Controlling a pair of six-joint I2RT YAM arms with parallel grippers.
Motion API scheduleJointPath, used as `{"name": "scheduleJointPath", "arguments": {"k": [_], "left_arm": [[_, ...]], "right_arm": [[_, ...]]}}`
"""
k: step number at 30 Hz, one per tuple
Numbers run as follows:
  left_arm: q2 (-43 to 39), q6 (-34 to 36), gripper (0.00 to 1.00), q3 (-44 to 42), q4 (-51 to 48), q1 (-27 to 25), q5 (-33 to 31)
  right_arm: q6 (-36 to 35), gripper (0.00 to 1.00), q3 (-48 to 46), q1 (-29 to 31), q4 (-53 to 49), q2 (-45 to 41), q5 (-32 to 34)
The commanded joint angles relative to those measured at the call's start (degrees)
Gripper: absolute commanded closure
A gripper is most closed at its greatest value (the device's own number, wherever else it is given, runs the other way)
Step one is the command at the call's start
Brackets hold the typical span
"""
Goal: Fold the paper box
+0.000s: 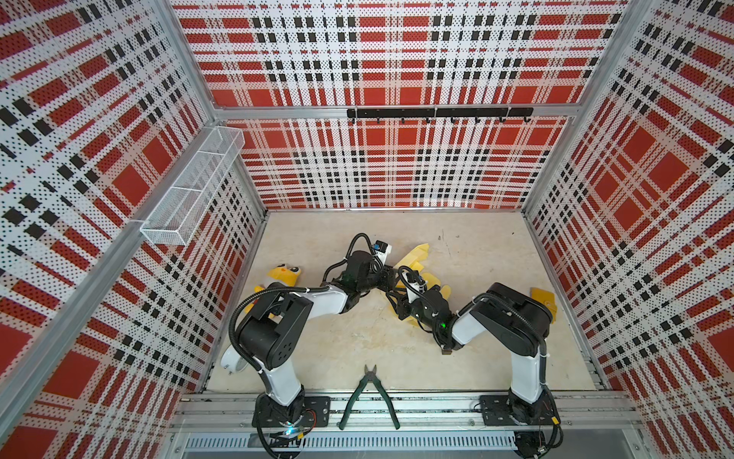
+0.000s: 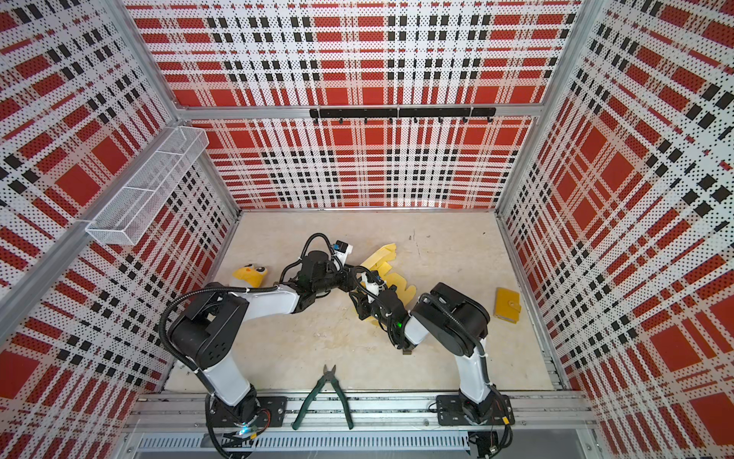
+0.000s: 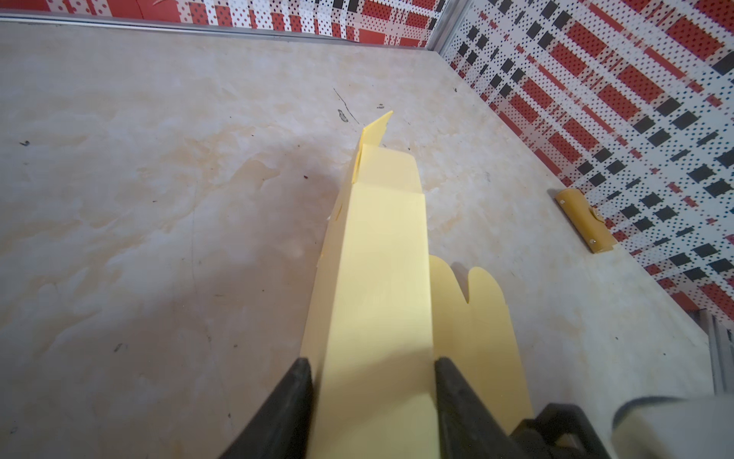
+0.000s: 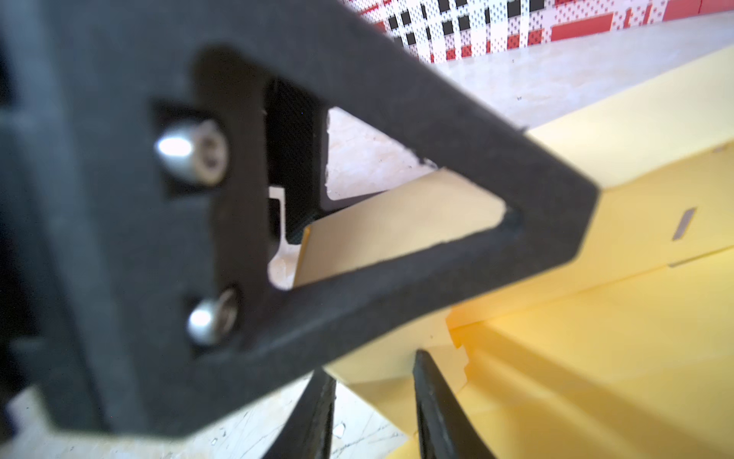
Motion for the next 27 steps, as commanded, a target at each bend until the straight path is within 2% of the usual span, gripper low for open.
{"name": "scheduleJointPath", "arguments": {"k": [1, 9, 14, 18, 22, 27], "left_arm": [[0.8, -4.0, 0.49, 0.1, -3.2, -0.8, 3.5], [1.0, -6.6, 0.49, 1.6, -4.4, -0.9, 4.6], [0.8, -7.9, 0.49, 1.6, -4.9, -0.7, 4.6], [0.3, -8.6, 0.45, 2.1, -5.2, -0.5, 5.4], [-1.7, -8.8, 0.37, 3.4, -7.3, 0.9, 6.9], [-5.8, -9.0, 0.36, 5.8, -14.4, 4.7, 10.9]], "right_arm": [[-3.3, 0.64, -0.2, -0.1, 11.1, 1.9, -2.4], [-6.3, 0.65, 2.2, -0.1, 9.3, 3.4, -5.3], [-7.1, 0.75, 3.1, -0.8, 8.8, 4.5, -5.2], [-7.4, 0.89, 3.1, -1.7, 10.2, 5.6, -5.4], [-8.2, 0.90, 3.6, -2.1, 8.7, 5.1, -6.1], [-8.2, 0.91, 3.4, -2.1, 8.2, 4.8, -6.5]]}}
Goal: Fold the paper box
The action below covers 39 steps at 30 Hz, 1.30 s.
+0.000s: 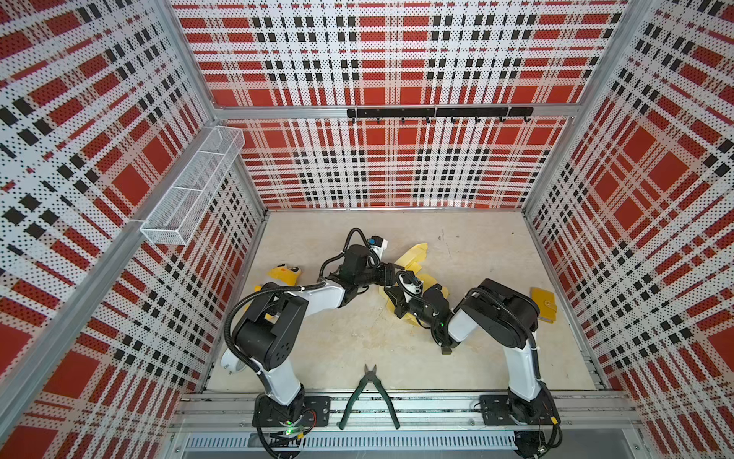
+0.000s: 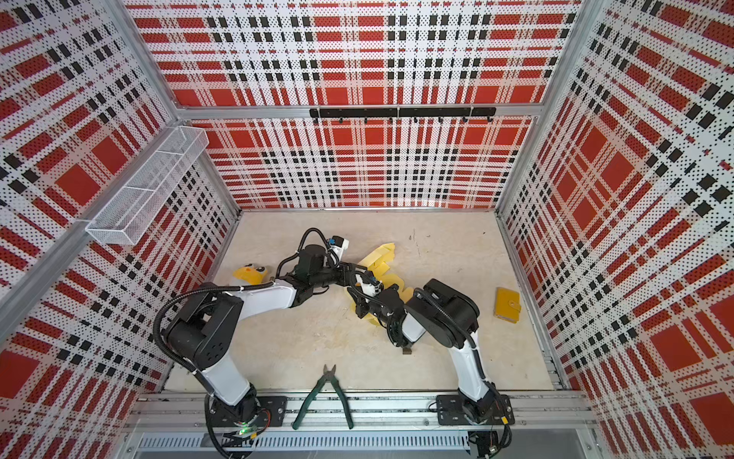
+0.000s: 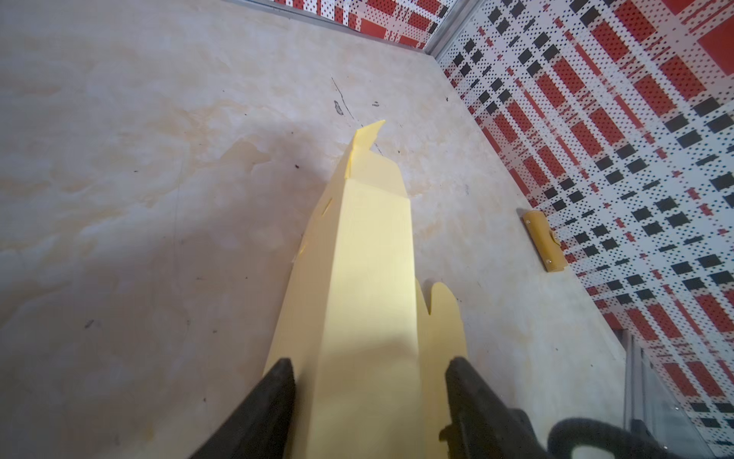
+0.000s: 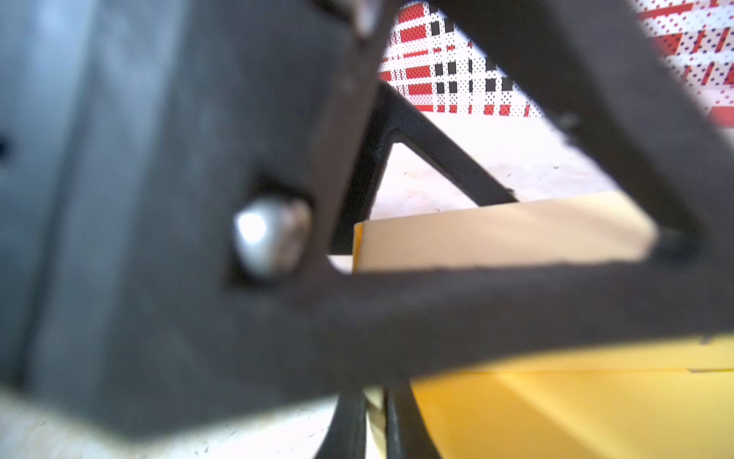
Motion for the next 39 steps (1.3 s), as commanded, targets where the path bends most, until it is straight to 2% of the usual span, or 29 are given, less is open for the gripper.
{"name": "scheduleJointPath", "arguments": {"k": [1, 4, 8, 13, 20, 30, 34, 39], "left_arm": [[-4.3, -1.6, 0.36, 3.1, -9.8, 2.5, 5.2], [-7.1, -0.1, 0.36, 3.9, -17.5, 5.3, 5.7], [-11.0, 7.0, 0.35, 4.5, -25.7, 7.6, 5.7], [-10.7, 10.1, 0.35, 0.7, -23.8, 8.2, 7.1], [-5.7, 12.6, 0.46, 3.7, -27.9, 7.8, 6.7], [-4.6, 15.2, 0.50, 5.2, -30.7, 6.6, 7.9], [-4.8, 20.7, 0.51, 4.8, -33.5, 4.7, 7.3], [-4.2, 21.2, 0.69, 4.8, -35.4, 5.6, 4.3]], "right_arm": [[1.0, 0.92, 0.3, -0.3, 1.1, 0.2, -1.0], [0.1, 0.92, -0.3, -0.2, 0.6, -0.5, -0.6], [-1.8, 0.92, -1.1, 0.0, -0.9, -1.6, -0.4], [-3.6, 0.91, -0.9, 0.9, -1.9, -1.6, -0.6], [-6.0, 0.89, -0.4, 2.1, -3.1, -1.1, 0.1], [-7.9, 0.88, -0.9, 3.5, -4.6, -1.5, 0.8], [-8.0, 0.87, -1.1, 3.7, -4.7, -1.4, 0.9], [-7.9, 0.82, 0.1, 3.8, -5.0, -1.0, 1.1]]}}
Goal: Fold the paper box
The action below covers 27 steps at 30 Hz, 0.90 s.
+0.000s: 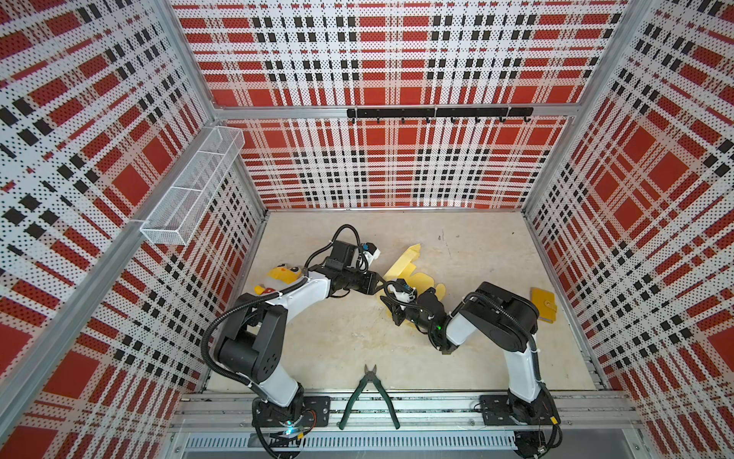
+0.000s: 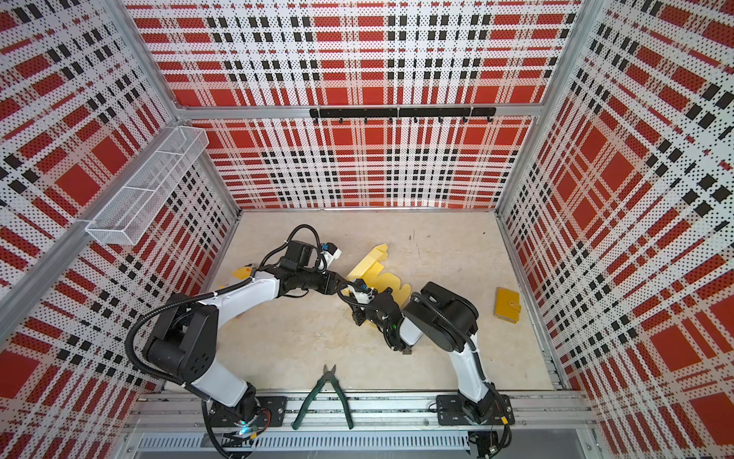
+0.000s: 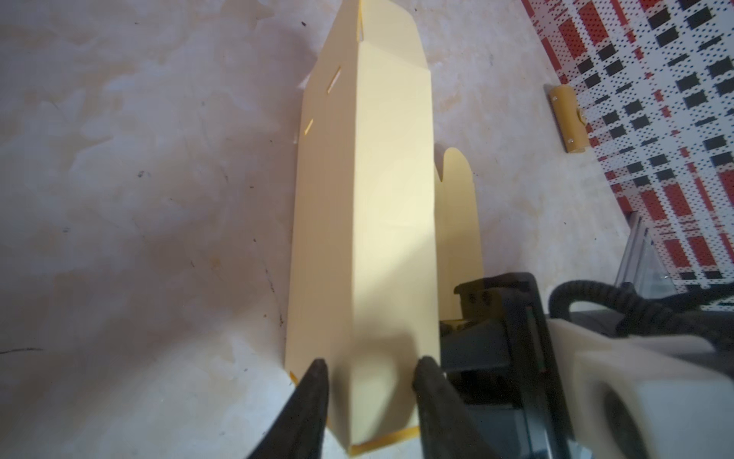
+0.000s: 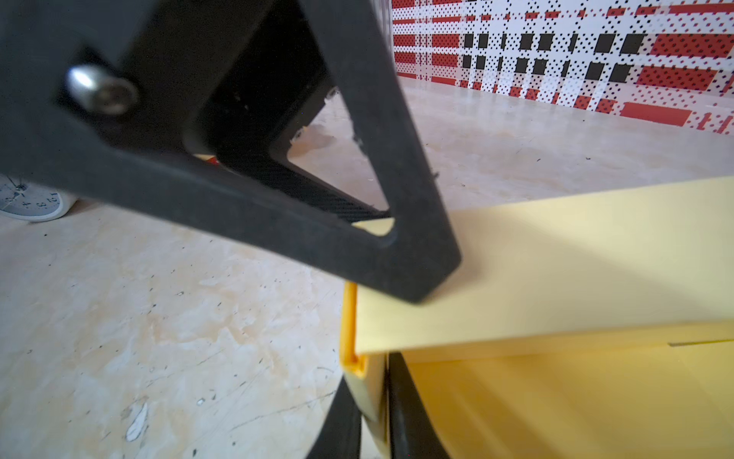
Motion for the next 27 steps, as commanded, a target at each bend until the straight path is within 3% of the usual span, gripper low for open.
{"name": "scheduleJointPath", "arguments": {"k": [1, 4, 11, 17, 22, 23, 25, 27], "left_arm": [[1.2, 1.8, 0.70, 0.5, -3.9, 0.8, -2.6], [1.3, 1.4, 0.71, 0.2, -3.5, 0.7, -2.0], [1.2, -0.8, 0.74, -1.0, -1.7, 0.9, -1.5], [1.2, -1.6, 0.76, -1.6, -0.7, 0.9, -0.8], [1.1, -1.7, 0.76, -1.6, -0.3, 1.0, -0.8], [1.2, -1.7, 0.76, -1.6, -0.3, 0.9, -0.7], [1.0, -1.7, 0.76, -1.5, -0.3, 0.9, -0.8], [0.7, -1.7, 0.76, -1.5, -0.3, 1.0, -1.1]], "right_arm": [[-0.4, 0.80, 0.6, 0.4, 0.7, -0.2, -0.1], [0.0, 0.74, 1.3, 0.7, 0.9, 0.2, 0.2], [0.3, 0.73, 5.3, 1.4, 0.1, 2.7, 0.7], [-0.3, 1.00, 6.4, 1.6, -0.5, 4.2, 0.9], [-0.4, 1.00, 6.2, 1.6, -0.8, 4.1, 0.1], [-0.3, 0.97, 6.1, 1.6, -0.9, 4.0, 0.1], [-0.3, 0.80, 5.8, 1.8, -1.0, 4.2, 0.6], [0.0, 0.74, 5.4, 2.0, -0.9, 4.5, 0.8]]}}
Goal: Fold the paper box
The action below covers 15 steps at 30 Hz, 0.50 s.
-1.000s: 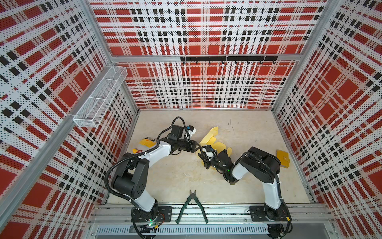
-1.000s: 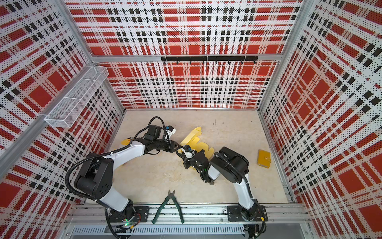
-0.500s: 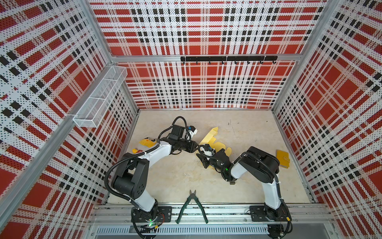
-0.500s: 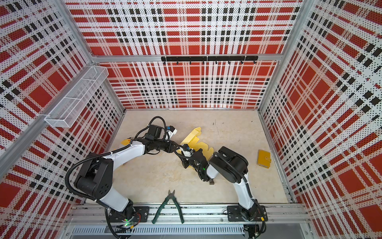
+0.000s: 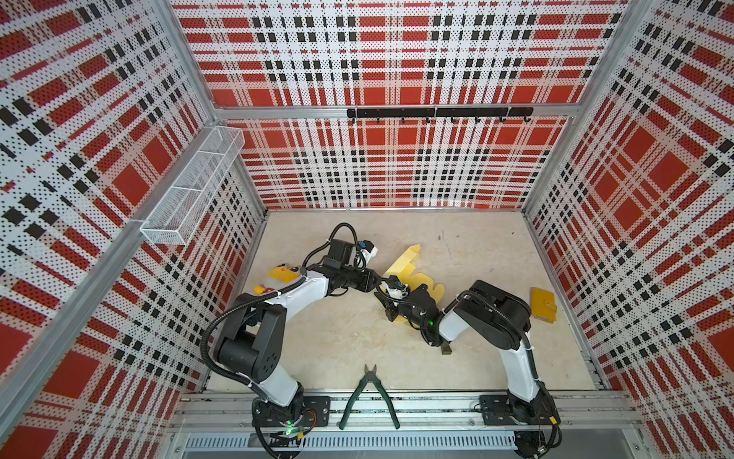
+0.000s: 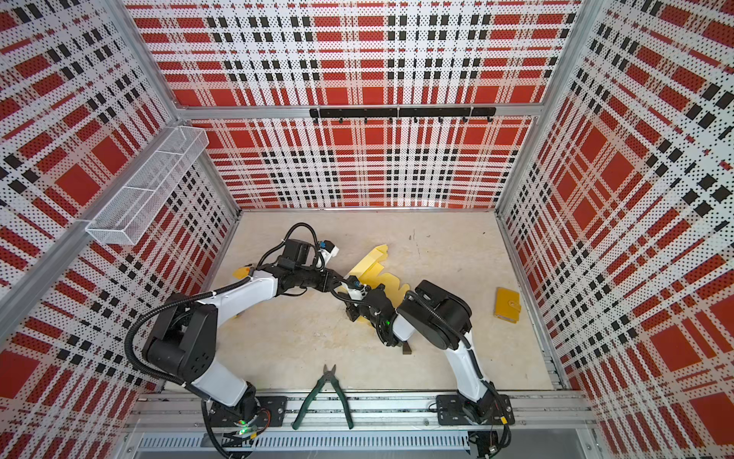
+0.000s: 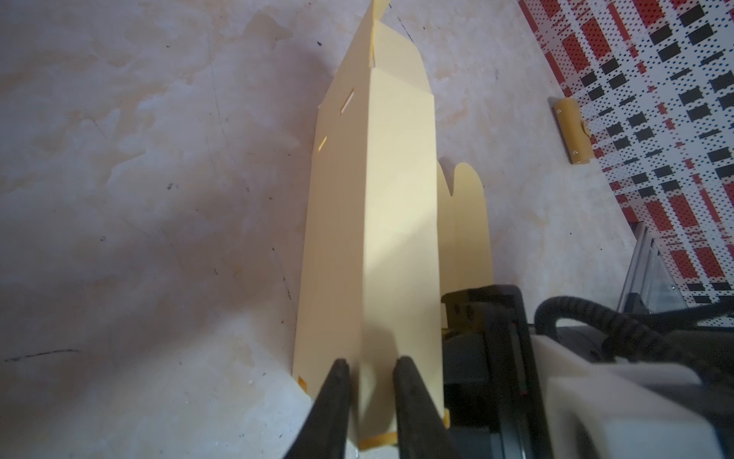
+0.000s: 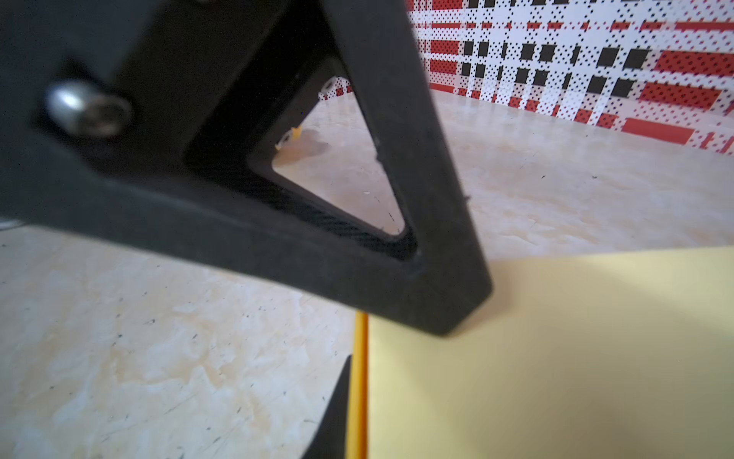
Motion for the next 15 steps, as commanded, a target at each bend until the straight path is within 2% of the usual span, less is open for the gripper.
{"name": "scheduleJointPath", "arguments": {"k": [1, 6, 10, 15], "left_arm": [[0.6, -0.3, 0.76, -1.5, -1.6, 0.0, -1.1], [-0.2, -0.3, 0.76, -1.8, -1.1, 0.0, -1.2], [-0.7, -0.3, 0.76, -1.9, -0.9, 0.0, -1.2], [-1.1, -0.4, 0.76, -2.3, -0.4, 0.1, -1.2]], "right_arm": [[1.1, 0.73, -0.6, 1.0, 1.4, 1.5, -0.7], [0.9, 0.73, -1.5, 1.1, 0.1, 1.4, -0.4], [1.3, 0.80, -1.6, 0.9, -1.3, 1.6, 0.6], [1.9, 1.00, -0.7, 0.8, -4.0, 1.3, 0.4]]}}
